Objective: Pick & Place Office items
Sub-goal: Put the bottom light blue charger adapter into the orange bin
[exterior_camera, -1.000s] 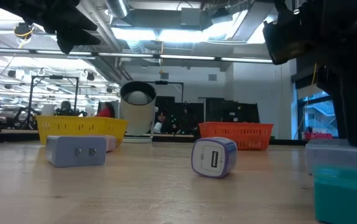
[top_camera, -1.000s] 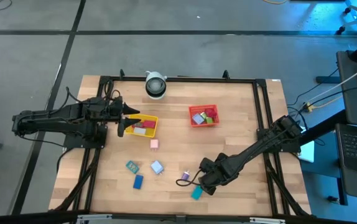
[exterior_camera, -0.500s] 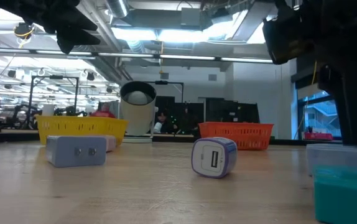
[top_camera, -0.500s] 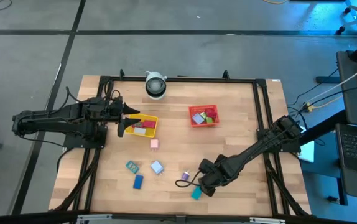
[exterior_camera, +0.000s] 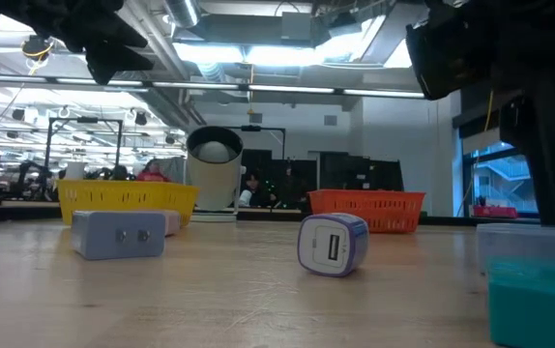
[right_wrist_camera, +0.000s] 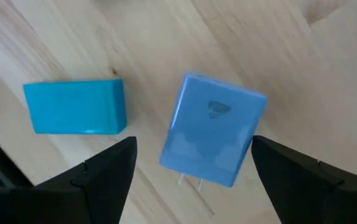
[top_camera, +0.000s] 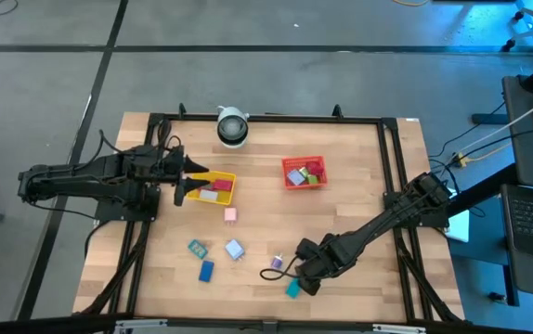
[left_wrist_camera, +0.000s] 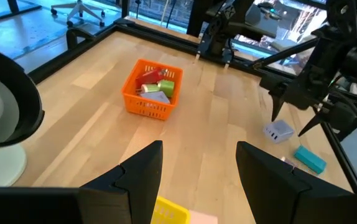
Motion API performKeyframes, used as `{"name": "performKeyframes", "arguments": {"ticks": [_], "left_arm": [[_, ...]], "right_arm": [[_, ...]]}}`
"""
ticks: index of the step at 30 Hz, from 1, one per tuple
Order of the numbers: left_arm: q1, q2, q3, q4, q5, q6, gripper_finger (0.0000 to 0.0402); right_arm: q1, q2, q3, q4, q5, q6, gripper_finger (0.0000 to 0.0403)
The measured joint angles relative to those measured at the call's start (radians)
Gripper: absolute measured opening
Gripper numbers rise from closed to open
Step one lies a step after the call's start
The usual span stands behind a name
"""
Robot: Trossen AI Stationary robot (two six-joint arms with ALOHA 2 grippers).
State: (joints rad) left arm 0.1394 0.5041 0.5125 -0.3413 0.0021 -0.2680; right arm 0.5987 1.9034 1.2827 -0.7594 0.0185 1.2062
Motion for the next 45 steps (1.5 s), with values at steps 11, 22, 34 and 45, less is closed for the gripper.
{"name": "performKeyframes", "arguments": {"ticks": [11, 22, 34, 45], "left_arm": [[0.0, 0.0, 0.0, -0.031, 0.0, 0.0, 0.02], [0.0, 0.003, 0.0, -0.038, 0.0, 0.0, 0.02], [0.0, 0.003, 0.0, -0.037, 0.0, 0.0, 0.02], [0.0, 0.003, 0.0, -0.037, 0.0, 0.0, 0.02]], "right_arm": [[0.0, 0.033, -0.002, 0.025, 0.037, 0.073, 0.0318], [0.001, 0.094, 0.004, 0.046, 0.027, 0.043, 0.0308], [-0.001, 0.092, 0.002, 0.033, 0.029, -0.01, 0.021], [-0.001, 0.057, -0.005, 0.058, 0.058, -0.041, 0.021]]}}
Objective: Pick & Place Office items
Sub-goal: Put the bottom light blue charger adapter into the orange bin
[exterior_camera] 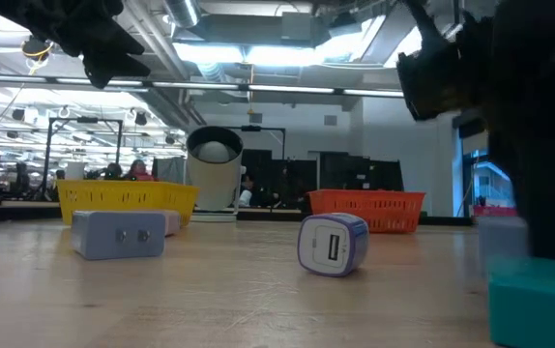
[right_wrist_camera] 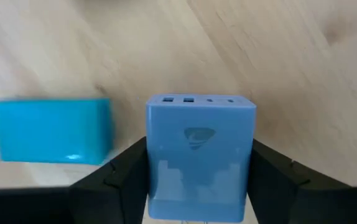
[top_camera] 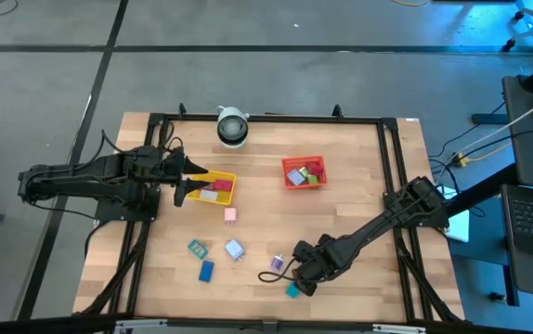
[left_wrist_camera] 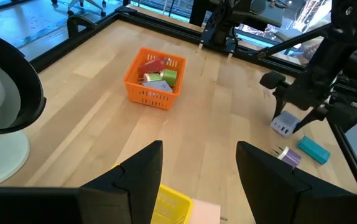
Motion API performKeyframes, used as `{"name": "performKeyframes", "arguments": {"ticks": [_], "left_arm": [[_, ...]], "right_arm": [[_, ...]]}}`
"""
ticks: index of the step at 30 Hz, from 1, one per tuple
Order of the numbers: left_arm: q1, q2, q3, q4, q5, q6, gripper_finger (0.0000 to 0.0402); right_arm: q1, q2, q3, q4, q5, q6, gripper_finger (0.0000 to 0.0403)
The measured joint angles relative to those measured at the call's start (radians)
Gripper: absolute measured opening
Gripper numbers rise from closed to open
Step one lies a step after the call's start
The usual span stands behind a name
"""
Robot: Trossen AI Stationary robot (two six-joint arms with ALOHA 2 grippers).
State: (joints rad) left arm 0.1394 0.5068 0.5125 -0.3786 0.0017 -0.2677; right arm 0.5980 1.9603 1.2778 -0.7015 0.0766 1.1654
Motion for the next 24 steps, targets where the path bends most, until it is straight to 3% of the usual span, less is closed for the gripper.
{"name": "performKeyframes", "arguments": {"ticks": [8, 14, 24], "left_arm": [[0.0, -0.007, 0.0, 0.013, 0.03, 0.042, 0.02], [0.0, -0.034, 0.0, 0.024, 0.043, 0.043, 0.02], [0.0, -0.105, 0.001, 0.042, 0.044, 0.044, 0.02]], "right_arm": [[-0.005, -0.138, 0.002, -0.045, 0.161, -0.091, 0.021], [-0.046, -0.265, 0.003, -0.187, 0.279, -0.125, 0.021], [-0.156, -0.574, -0.053, -0.226, 0.46, -0.282, 0.021]]}}
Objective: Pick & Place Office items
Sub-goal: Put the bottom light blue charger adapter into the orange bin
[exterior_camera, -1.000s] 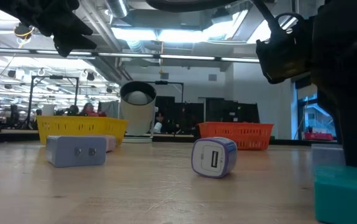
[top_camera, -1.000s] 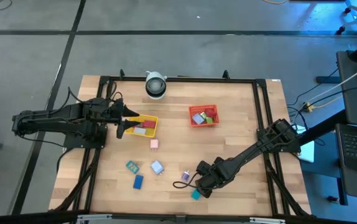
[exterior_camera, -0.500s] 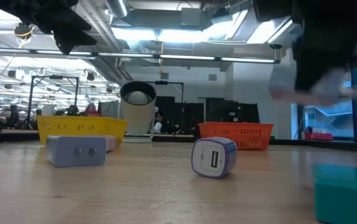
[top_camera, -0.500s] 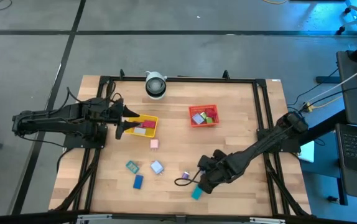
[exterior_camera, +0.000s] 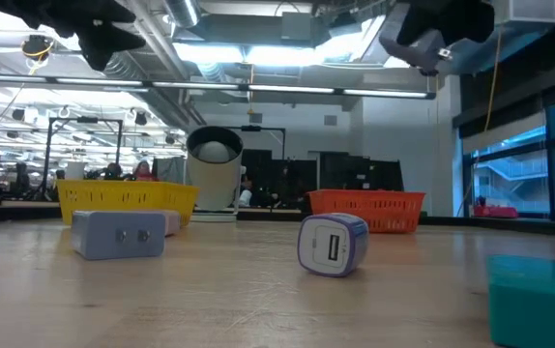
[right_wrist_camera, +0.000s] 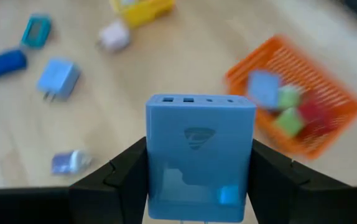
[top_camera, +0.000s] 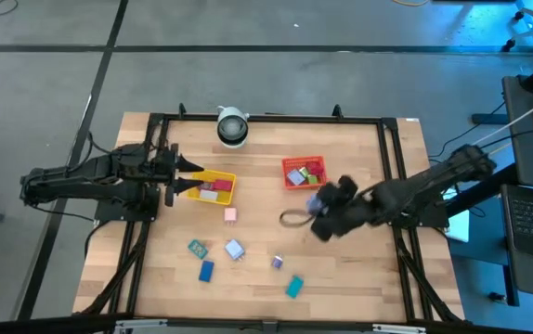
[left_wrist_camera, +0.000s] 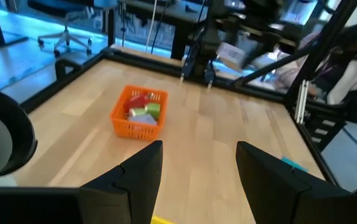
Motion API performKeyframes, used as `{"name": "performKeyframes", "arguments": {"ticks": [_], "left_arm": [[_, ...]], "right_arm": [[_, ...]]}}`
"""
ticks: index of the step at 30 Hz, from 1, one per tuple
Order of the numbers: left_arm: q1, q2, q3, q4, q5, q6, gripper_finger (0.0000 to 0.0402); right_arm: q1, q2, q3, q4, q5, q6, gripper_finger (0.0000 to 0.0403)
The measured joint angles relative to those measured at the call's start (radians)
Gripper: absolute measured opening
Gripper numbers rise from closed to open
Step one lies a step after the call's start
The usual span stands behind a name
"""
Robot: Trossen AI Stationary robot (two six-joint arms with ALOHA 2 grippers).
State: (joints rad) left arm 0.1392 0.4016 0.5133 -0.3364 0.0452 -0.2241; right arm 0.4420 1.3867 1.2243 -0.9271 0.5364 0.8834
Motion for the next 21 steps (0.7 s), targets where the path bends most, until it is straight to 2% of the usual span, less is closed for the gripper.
{"name": "performKeyframes", "arguments": {"ticks": [5, 8, 12, 15, 17, 21], "left_arm": [[0.0, -0.024, 0.0, 0.02, 0.0, 0.0, 0.02], [0.0, -0.026, 0.0, 0.041, -0.001, 0.0, 0.02], [0.0, -0.026, 0.0, 0.075, -0.009, 0.001, 0.02], [0.0, -0.026, 0.0, 0.093, -0.019, 0.005, 0.02], [0.0, -0.026, 0.0, 0.103, -0.025, 0.024, 0.02], [0.0, -0.025, 0.0, 0.101, -0.028, 0.054, 0.02]], "right_arm": [[-0.064, -0.185, -0.124, 0.117, 0.033, -0.109, 0.021], [-0.109, -0.282, -0.222, 0.24, 0.016, -0.221, 0.021], [-0.206, -0.395, -0.384, 0.365, -0.029, -0.291, 0.021], [-0.318, -0.458, -0.514, 0.504, -0.128, -0.349, 0.021], [-0.404, -0.487, -0.578, 0.607, -0.238, -0.396, 0.021], [-0.558, -0.494, -0.653, 0.761, -0.411, -0.466, 0.021]]}}
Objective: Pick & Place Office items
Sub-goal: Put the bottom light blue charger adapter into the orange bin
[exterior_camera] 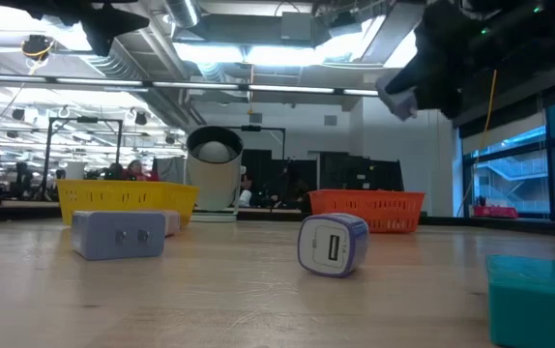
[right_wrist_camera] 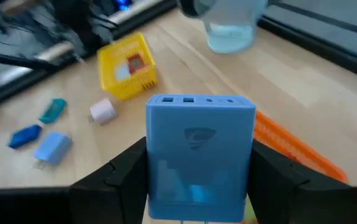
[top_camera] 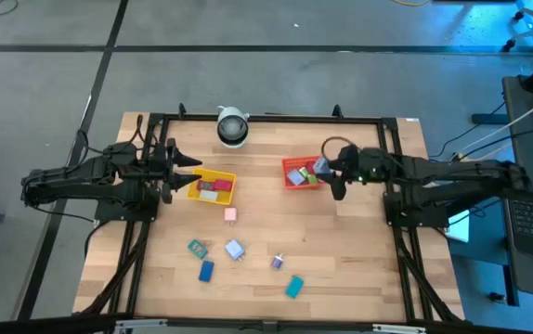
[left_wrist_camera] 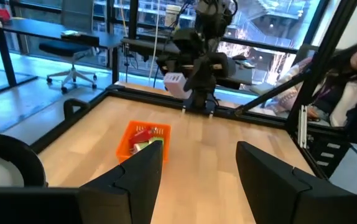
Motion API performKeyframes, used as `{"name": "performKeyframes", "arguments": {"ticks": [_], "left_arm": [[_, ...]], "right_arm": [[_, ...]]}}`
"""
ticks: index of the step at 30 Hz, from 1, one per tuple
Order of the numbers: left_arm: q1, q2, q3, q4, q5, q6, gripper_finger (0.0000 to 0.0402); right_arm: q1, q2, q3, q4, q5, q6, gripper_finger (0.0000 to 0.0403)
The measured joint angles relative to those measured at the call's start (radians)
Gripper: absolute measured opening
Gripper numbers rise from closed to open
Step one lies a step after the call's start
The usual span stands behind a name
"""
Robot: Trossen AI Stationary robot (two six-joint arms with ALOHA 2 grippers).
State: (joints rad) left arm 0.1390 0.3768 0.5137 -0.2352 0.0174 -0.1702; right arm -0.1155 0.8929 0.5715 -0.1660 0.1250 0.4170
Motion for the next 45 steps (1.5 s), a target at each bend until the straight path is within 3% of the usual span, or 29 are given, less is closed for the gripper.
{"name": "performKeyframes", "arguments": {"ticks": [9, 19, 30, 38, 45], "left_arm": [[0.0, 0.044, 0.0, 0.0, -0.188, 0.028, 0.02], [0.0, 0.191, 0.0, 0.092, -0.211, 0.079, 0.02], [0.0, 0.271, 0.0, 0.102, -0.207, 0.053, 0.02], [0.0, 0.3, 0.0, 0.106, -0.202, 0.05, 0.02], [0.0, 0.3, 0.0, 0.105, -0.199, 0.049, 0.02]], "right_arm": [[-0.172, 0.072, -0.006, 0.2, -0.216, -0.059, 0.021], [-0.205, 0.369, 0.159, 0.088, -0.223, -0.051, 0.021], [-0.242, 0.62, 0.312, -0.099, -0.264, -0.063, 0.021], [-0.243, 0.739, 0.347, -0.118, -0.28, -0.088, 0.021], [-0.243, 0.76, 0.349, -0.121, -0.271, -0.111, 0.022]]}}
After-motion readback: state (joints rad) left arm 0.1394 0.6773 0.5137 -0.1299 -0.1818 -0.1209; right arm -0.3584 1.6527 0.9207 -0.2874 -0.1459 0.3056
